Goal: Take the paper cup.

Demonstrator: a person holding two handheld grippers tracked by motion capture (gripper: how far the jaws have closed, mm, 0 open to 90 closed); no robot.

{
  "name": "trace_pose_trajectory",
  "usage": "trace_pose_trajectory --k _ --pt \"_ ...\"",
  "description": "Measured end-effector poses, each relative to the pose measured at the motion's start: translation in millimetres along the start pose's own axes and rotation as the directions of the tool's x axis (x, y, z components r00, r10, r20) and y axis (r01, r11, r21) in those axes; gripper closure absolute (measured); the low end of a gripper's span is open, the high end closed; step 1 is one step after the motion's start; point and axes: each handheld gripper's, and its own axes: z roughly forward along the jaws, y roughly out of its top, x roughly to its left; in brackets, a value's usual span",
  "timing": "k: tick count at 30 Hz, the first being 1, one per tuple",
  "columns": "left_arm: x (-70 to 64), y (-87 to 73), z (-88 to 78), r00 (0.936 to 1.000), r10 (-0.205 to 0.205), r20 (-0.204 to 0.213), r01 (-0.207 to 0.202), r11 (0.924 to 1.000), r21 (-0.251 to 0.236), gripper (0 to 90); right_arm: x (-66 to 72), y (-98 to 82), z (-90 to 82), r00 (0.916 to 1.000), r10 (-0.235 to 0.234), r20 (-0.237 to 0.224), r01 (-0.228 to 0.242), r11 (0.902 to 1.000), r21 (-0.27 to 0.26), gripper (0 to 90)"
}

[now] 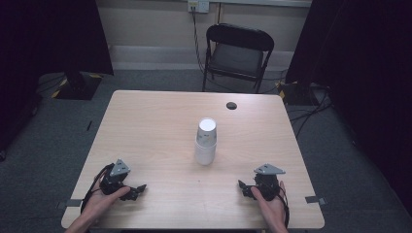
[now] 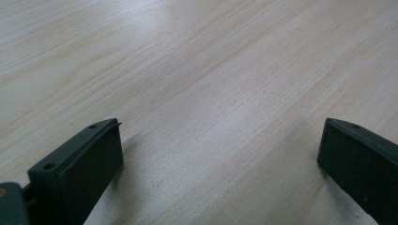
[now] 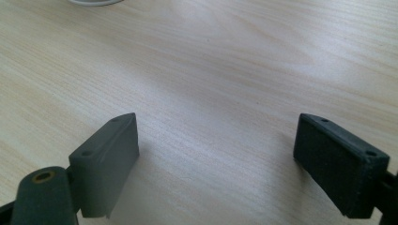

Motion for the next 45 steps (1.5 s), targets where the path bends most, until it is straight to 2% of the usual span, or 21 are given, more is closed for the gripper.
trace_pose_trajectory --k 6,13,14,18,22,25,29,36,37,38,40,44,45 --pt "0.6 0.7 0.3 1.0 0.003 -0.001 -0.003 1.0 0.005 0.0 0.5 0.0 0.0 1.0 0.004 0.004 -0.004 1.0 -0.001 14.2" --pt "0.7 0.8 0.4 1.0 0.005 -0.001 -0.005 1.0 0.005 0.0 1.3 2.3 0.2 0.9997 0.004 -0.023 -0.004 1.0 0.007 16.0" --pt "0.7 0.8 0.4 1.0 0.005 0.0 -0.005 1.0 0.005 0.0 3.0 4.3 -2.4 0.9988 0.001 -0.048 -0.002 1.0 -0.007 17.2" --pt "0.6 1.0 0.6 1.0 0.001 -0.004 -0.001 1.0 0.004 0.0 4.9 6.5 -5.6 0.9976 0.0 -0.07 -0.002 0.9995 -0.031 17.7" --pt "0.5 0.9 0.6 1.0 0.001 -0.004 -0.001 1.0 0.004 0.0 13.9 17.1 -12.3 0.993 -0.029 -0.115 0.019 0.996 -0.088 19.0" --pt "0.1 0.8 0.7 1.0 -0.001 -0.005 0.001 1.0 0.001 0.0 18.0 25.3 -14.6 0.9883 -0.048 -0.145 0.032 0.9934 -0.11 24.6" --pt "0.2 0.8 0.6 1.0 0.003 -0.006 -0.003 1.0 0.001 0.1 20.9 38.5 -19.0 0.9875 -0.069 -0.142 0.046 0.9862 -0.159 23.1" --pt "0.5 1.0 0.7 1.0 0.003 -0.003 -0.003 1.0 0.004 0.0 24.8 59.6 -17.0 0.9786 -0.1 -0.18 0.064 0.9777 -0.2 21.7" --pt "0.5 1.0 0.7 1.0 0.003 -0.003 -0.003 1.0 0.004 0.0 28.7 66.4 -14.4 0.972 -0.109 -0.208 0.067 0.9781 -0.197 18.4" --pt "0.5 1.0 0.7 1.0 0.003 -0.002 -0.003 1.0 0.004 0.0 30.8 69.7 -13.2 0.9678 -0.121 -0.221 0.078 0.978 -0.193 19.2" --pt "0.5 1.0 0.7 1.0 0.002 -0.003 -0.002 1.0 0.004 0.0 35.2 74.5 -12.7 0.9669 -0.133 -0.218 0.087 0.974 -0.209 19.1" --pt "0.6 1.1 0.7 1.0 0.004 -0.001 -0.004 1.0 0.004 0.0 42.1 86.0 -11.2 0.9565 -0.15 -0.25 0.091 0.9684 -0.232 18.2" --pt "0.6 1.1 0.7 1.0 0.004 -0.001 -0.004 1.0 0.004 0.0 42.1 86.0 -11.2 0.9565 -0.15 -0.25 0.091 0.9684 -0.232 18.2"
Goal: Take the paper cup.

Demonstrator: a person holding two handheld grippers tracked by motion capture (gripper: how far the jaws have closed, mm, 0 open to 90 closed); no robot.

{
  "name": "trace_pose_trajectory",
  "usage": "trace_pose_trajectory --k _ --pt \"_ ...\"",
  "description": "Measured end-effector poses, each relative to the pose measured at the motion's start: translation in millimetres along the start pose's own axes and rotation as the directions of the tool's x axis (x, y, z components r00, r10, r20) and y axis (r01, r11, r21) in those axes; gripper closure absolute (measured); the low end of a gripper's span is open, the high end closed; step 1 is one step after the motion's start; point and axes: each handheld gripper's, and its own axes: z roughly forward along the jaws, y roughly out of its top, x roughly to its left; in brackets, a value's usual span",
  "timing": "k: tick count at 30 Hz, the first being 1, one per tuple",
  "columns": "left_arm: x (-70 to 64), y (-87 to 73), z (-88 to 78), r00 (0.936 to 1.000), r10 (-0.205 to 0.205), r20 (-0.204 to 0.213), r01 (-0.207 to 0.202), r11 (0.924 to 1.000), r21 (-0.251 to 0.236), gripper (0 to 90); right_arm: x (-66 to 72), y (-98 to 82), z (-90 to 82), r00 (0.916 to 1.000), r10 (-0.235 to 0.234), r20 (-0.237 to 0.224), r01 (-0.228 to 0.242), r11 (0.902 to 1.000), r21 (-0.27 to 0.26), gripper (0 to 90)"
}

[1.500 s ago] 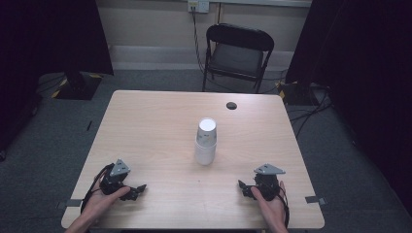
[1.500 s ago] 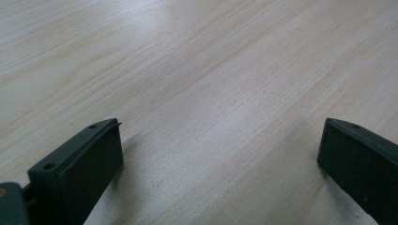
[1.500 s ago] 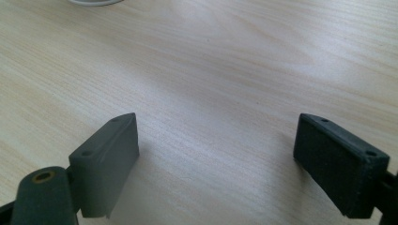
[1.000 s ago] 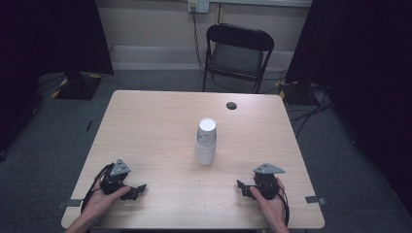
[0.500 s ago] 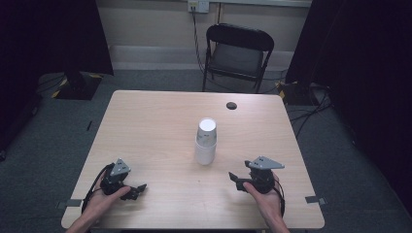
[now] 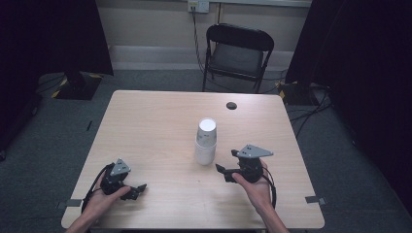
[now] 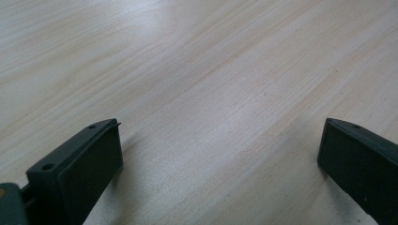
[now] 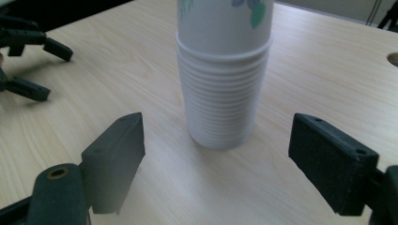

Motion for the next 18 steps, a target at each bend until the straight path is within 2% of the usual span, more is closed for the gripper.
trace_pose_trajectory --k 1,4,7,10,12,16,18 --pt "0.0 0.0 0.0 1.0 0.0 0.0 0.0 1.0 0.0 0.0 -0.4 4.7 3.0 0.9999 -0.002 -0.017 0.002 1.0 0.002 17.1" --pt "0.1 0.1 0.0 1.0 0.001 0.0 -0.001 1.0 0.0 0.0 -1.1 10.7 6.3 0.9998 -0.012 -0.016 0.012 0.9999 -0.001 16.8" --pt "0.1 0.1 0.0 1.0 0.001 0.0 -0.001 1.0 0.001 0.0 -1.4 14.1 8.5 0.9998 -0.017 -0.011 0.016 0.9998 -0.01 16.6" --pt "0.1 0.1 0.0 1.0 0.001 0.0 -0.001 1.0 0.0 0.0 -0.4 19.8 14.0 0.9995 -0.03 0.014 0.03 0.9996 -0.001 17.7" --pt "0.1 0.1 0.0 1.0 0.001 0.0 -0.001 1.0 0.001 0.0 -0.7 23.0 16.4 0.9994 -0.034 0.01 0.034 0.9994 0.001 17.8" --pt "0.1 0.1 0.0 1.0 0.0 0.0 0.0 1.0 0.0 0.0 -3.2 29.7 17.8 0.9997 -0.024 0.002 0.024 0.9994 -0.026 17.6" --pt "0.1 0.1 0.0 1.0 0.001 0.0 -0.001 1.0 0.001 0.0 -5.2 40.1 19.9 0.9996 -0.027 -0.001 0.027 0.9982 -0.054 17.3"
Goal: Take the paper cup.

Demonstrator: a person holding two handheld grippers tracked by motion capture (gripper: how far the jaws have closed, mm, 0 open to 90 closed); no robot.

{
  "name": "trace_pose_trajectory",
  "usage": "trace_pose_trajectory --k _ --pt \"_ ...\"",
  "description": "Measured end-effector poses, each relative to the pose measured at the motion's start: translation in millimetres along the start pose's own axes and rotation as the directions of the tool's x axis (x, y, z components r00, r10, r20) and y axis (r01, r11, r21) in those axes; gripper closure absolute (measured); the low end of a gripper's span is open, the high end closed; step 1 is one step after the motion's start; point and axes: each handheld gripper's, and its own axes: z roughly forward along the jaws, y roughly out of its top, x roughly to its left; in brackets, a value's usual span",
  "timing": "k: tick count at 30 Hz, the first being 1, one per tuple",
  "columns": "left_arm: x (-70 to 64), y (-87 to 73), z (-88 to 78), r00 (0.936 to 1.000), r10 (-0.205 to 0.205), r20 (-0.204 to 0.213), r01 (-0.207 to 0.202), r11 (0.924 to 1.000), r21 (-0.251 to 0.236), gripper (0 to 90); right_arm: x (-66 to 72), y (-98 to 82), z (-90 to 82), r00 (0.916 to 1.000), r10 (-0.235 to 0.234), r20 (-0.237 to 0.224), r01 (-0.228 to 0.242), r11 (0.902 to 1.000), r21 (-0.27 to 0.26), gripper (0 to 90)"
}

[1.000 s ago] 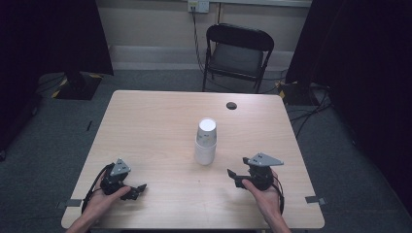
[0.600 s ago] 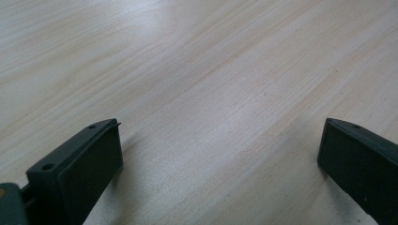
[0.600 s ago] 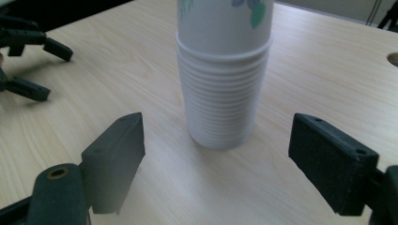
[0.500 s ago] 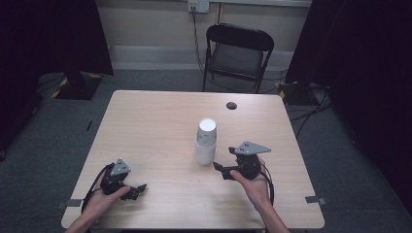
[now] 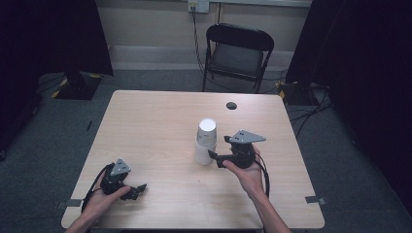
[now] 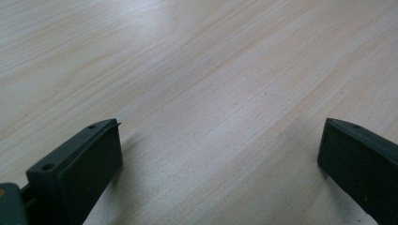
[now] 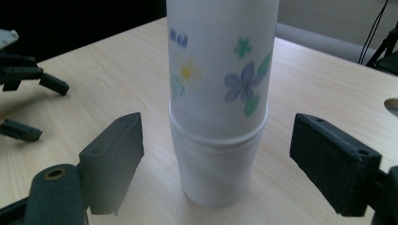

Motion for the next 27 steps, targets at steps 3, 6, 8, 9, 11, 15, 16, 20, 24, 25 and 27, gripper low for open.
trace_pose_trajectory --k 3,6,8,9,11,15,16,20,24,25,27 --pt "0.1 0.1 0.1 1.0 0.001 0.001 -0.001 1.0 0.0 0.0 -1.9 8.8 4.6 1.0 -0.002 0.01 0.002 1.0 0.009 14.9" --pt "-0.2 0.0 0.3 1.0 -0.003 0.001 0.003 1.0 -0.003 0.0 -3.5 14.2 9.6 0.9999 0.004 -0.009 -0.004 1.0 0.0 14.9" --pt "0.1 0.1 0.2 1.0 0.001 0.002 -0.001 1.0 -0.001 0.0 -2.8 18.0 13.0 0.9999 -0.004 -0.01 0.004 0.9999 -0.009 14.5" --pt "0.0 0.1 0.4 1.0 -0.001 0.004 0.001 1.0 -0.004 0.0 -2.7 19.7 14.1 0.9999 -0.004 -0.01 0.004 0.9998 -0.018 14.4" --pt "0.1 0.1 0.4 1.0 -0.001 0.004 0.001 1.0 -0.003 0.0 -2.3 23.0 14.9 0.9999 -0.006 -0.011 0.006 0.9995 -0.032 14.4" --pt "0.2 0.2 0.4 1.0 0.0 0.005 0.0 1.0 -0.003 0.0 -2.7 30.8 18.0 0.9996 -0.013 -0.026 0.011 0.9981 -0.06 14.4" --pt "0.2 0.2 0.4 1.0 0.0 0.005 0.0 1.0 -0.003 0.0 -2.9 32.2 19.9 0.9996 -0.011 -0.026 0.01 0.9979 -0.064 14.5" --pt "0.2 0.2 0.4 1.0 0.001 0.005 -0.001 1.0 -0.003 0.0 -3.0 32.6 28.5 0.9988 -0.02 -0.045 0.018 0.9981 -0.059 16.0" --pt "0.2 0.2 0.4 1.0 0.001 0.005 -0.001 1.0 -0.003 0.0 -6.2 32.1 36.9 0.9986 -0.017 -0.051 0.014 0.9976 -0.068 15.9" --pt "0.2 0.2 0.4 1.0 0.001 0.005 -0.001 1.0 -0.003 0.0 -6.8 32.5 38.8 0.9986 -0.014 -0.051 0.011 0.9977 -0.067 16.1" --pt "0.2 0.2 0.4 1.0 0.0 0.005 0.0 1.0 -0.003 0.0 -8.2 33.2 42.1 0.999 -0.009 -0.044 0.007 0.9982 -0.06 19.1"
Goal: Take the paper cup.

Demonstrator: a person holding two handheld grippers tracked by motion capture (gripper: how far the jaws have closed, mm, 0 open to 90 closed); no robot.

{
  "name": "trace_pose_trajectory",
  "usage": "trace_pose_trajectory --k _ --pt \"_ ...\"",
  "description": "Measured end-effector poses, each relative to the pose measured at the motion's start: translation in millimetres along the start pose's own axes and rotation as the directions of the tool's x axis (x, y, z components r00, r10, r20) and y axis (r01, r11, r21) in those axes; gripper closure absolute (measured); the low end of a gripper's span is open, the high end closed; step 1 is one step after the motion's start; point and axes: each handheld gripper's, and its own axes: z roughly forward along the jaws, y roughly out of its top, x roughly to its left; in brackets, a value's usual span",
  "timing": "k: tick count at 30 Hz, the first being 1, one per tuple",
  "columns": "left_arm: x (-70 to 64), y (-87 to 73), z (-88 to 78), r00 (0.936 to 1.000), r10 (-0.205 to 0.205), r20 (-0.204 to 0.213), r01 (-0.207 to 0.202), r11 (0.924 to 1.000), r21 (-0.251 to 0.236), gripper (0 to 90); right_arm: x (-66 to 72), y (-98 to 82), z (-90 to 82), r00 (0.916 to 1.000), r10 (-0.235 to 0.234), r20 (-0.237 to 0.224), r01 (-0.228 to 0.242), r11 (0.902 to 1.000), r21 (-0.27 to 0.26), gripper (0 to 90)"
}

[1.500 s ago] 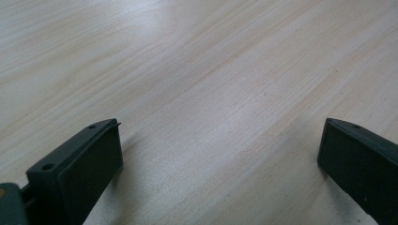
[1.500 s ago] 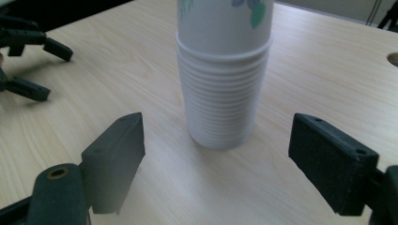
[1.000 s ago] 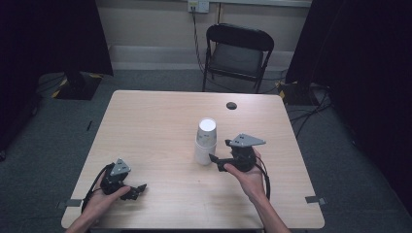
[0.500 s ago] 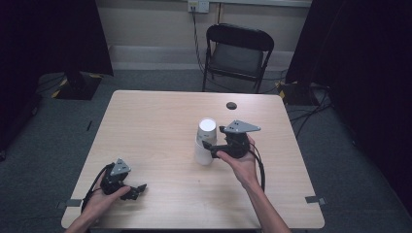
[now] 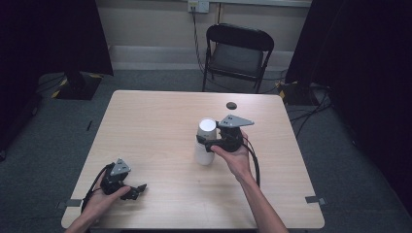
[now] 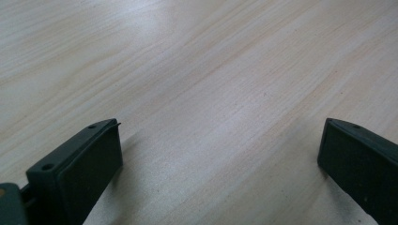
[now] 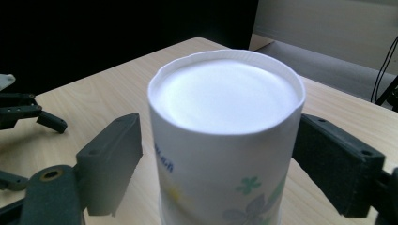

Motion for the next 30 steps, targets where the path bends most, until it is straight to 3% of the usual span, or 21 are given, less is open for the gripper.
trace_pose_trajectory --k 6,12,30 --pt "0.0 0.0 0.0 1.0 0.0 0.0 0.0 1.0 0.0 0.0 -2.1 -1.2 5.2 0.9997 0.02 -0.017 -0.02 0.9997 0.014 23.6" --pt "0.0 0.0 0.0 1.0 0.0 0.0 0.0 1.0 0.0 0.0 -2.0 -1.1 5.7 0.9997 0.003 -0.024 -0.003 1.0 0.003 29.1" --pt "0.0 0.0 0.0 1.0 0.0 0.0 0.0 1.0 0.0 0.0 -2.2 3.6 2.3 0.9997 0.006 -0.022 -0.006 1.0 -0.004 30.7"
